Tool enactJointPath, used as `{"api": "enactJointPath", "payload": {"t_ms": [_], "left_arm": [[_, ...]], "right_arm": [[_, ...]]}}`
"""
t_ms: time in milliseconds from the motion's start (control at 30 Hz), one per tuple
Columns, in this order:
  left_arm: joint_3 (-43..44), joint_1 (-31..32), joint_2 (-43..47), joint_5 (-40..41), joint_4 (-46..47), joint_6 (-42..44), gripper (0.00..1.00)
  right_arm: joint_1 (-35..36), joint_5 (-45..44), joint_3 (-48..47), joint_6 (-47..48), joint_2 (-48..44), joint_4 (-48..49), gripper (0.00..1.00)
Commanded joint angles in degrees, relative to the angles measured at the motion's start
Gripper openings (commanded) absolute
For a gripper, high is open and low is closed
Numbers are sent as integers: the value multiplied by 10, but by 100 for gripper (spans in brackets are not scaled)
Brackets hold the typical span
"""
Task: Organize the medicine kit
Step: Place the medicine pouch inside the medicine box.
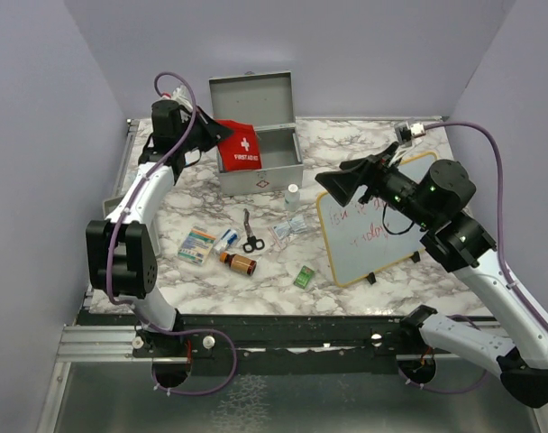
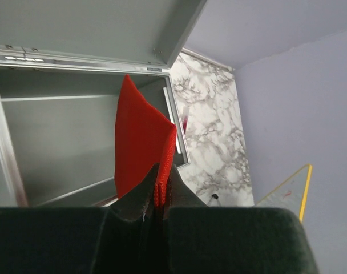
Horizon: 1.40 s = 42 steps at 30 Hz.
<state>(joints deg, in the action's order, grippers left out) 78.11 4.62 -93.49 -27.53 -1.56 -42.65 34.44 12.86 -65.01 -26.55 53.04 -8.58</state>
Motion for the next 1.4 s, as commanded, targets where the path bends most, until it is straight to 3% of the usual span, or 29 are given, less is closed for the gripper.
{"api": "enactJointPath", "payload": {"t_ms": [0,267,667,867,1100,1367], "left_arm": [[11,4,-31,-63,91,-78,0],[10,16,-103,-71,144,-104,0],[75,70,-211,-11,146,-84,0],[119,73,-249,37,70,-7,14],[228,74,-288,111,-83,123,40],[276,74,-265,163,-141,195,50]], "right_arm": [[1,-16,-29,-8,11,-32,100],[1,-20,-37,-11,16,-35,100],[1,-50,-37,-11,43,-52,99],[1,-59,-46,-7,57,-55,99],[1,-67,-57,3,66,-57,99],[1,-74,-54,5,75,-50,99]]}}
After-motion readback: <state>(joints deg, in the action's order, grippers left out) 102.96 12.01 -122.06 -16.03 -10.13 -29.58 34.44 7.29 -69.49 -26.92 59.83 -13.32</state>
